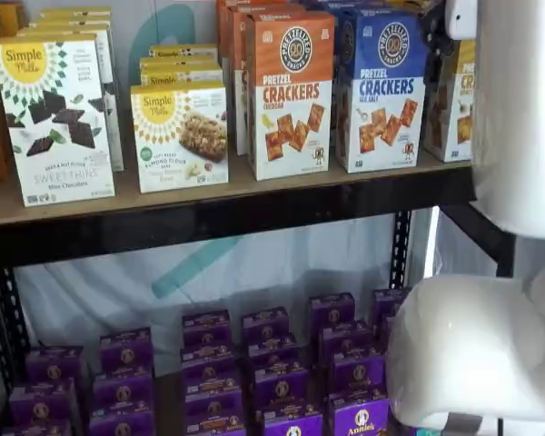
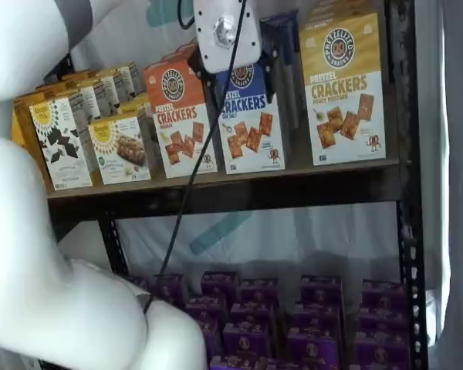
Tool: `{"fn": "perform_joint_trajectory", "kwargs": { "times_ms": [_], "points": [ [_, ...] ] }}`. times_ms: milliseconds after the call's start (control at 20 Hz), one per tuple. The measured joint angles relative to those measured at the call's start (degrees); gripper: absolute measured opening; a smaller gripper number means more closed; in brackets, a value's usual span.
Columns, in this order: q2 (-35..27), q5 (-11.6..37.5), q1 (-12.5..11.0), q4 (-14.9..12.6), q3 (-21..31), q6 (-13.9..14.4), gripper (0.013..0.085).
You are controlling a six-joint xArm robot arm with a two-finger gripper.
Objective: Retrieve the yellow and white box located on the top shelf, the sixth one from the left
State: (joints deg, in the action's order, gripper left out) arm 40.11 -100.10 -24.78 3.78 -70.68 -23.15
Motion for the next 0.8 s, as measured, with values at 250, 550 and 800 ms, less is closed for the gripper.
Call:
{"fn": "perform_joint_trajectory", "kwargs": {
  "times_ms": [250, 550, 800],
  "points": [
    [-1.48, 0.14, -1.07, -0.37, -0.38, -1.23, 0.0850],
    [-1.12, 3.69, -2.46, 0.31, 1.25, -2.49, 0.0850],
    [-1.34, 6.22, -3.74, 0.39, 1.46, -3.63, 0.0850]
  ]
}}
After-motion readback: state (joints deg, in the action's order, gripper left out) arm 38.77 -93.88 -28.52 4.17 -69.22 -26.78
